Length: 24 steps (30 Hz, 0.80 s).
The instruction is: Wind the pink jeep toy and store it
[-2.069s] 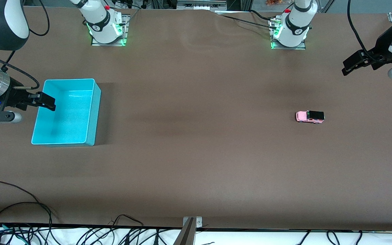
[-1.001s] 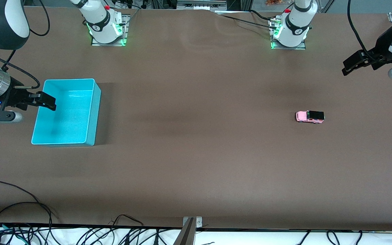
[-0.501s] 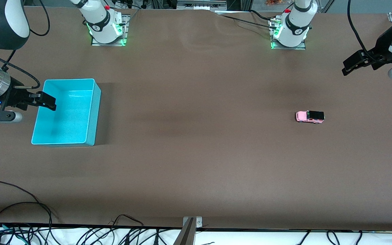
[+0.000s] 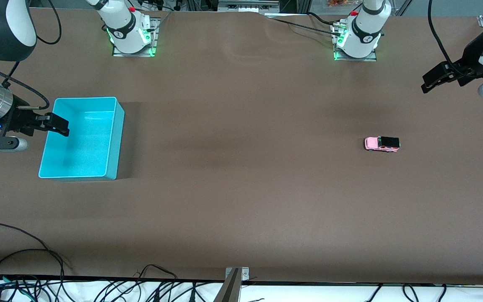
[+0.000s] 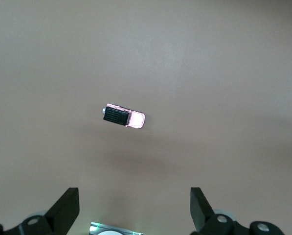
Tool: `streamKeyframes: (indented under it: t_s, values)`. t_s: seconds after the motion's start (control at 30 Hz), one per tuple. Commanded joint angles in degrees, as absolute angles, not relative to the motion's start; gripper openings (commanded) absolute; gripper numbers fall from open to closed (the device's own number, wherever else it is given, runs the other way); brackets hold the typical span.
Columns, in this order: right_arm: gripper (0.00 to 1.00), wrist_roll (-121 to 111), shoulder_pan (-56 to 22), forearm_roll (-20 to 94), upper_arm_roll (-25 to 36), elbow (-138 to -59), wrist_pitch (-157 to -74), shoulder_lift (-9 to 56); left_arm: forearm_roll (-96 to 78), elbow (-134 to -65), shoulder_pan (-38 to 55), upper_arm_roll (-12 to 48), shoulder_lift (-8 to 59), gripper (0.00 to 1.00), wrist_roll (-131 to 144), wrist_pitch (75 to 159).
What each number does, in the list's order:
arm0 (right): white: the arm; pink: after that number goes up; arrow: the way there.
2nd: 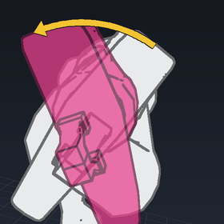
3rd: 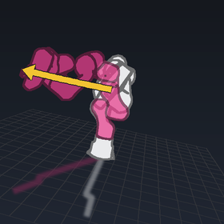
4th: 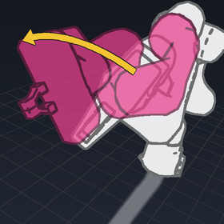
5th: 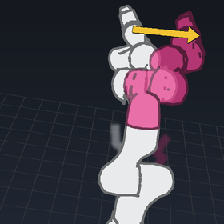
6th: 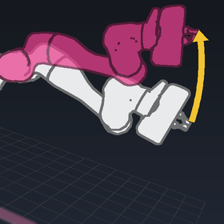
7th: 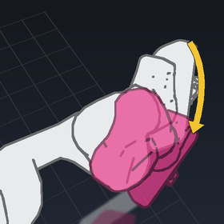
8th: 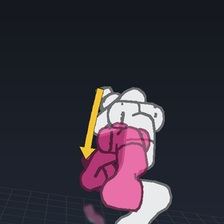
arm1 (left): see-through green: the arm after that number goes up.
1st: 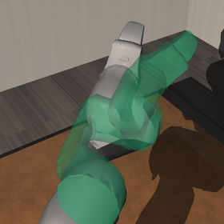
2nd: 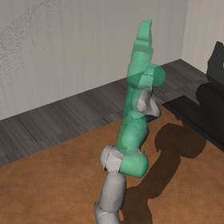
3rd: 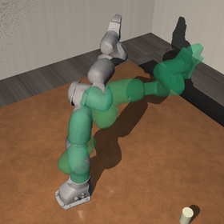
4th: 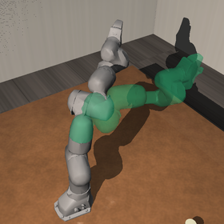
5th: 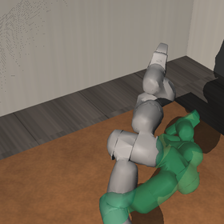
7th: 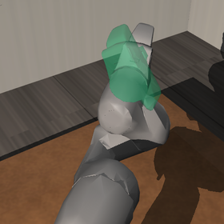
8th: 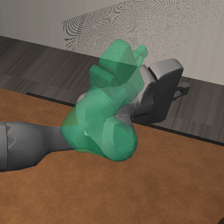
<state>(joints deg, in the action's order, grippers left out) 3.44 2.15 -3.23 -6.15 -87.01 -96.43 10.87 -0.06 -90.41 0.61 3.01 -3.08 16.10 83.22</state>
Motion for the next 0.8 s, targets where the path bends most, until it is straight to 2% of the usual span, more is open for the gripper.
streamKeyframes:
  t_s: [0.0,0.23,0.77]
  values:
    - [1.0,3.3,2.3,-3.3,-6.3,-86.0,-95.4,10.9,0.1,-88.7,0.0,3.3,-2.1,1.0,14.7,81.9]
    - [1.0,3.3,2.3,-3.3,-6.2,-86.0,-95.4,10.9,0.2,-88.7,-2.6,3.0,-1.4,1.0,14.5,82.1]
    - [1.0,3.4,2.3,-3.3,-6.2,-86.0,-95.5,10.9,2.1,-95.1,-3.3,3.0,-1.6,1.0,14.7,85.9]
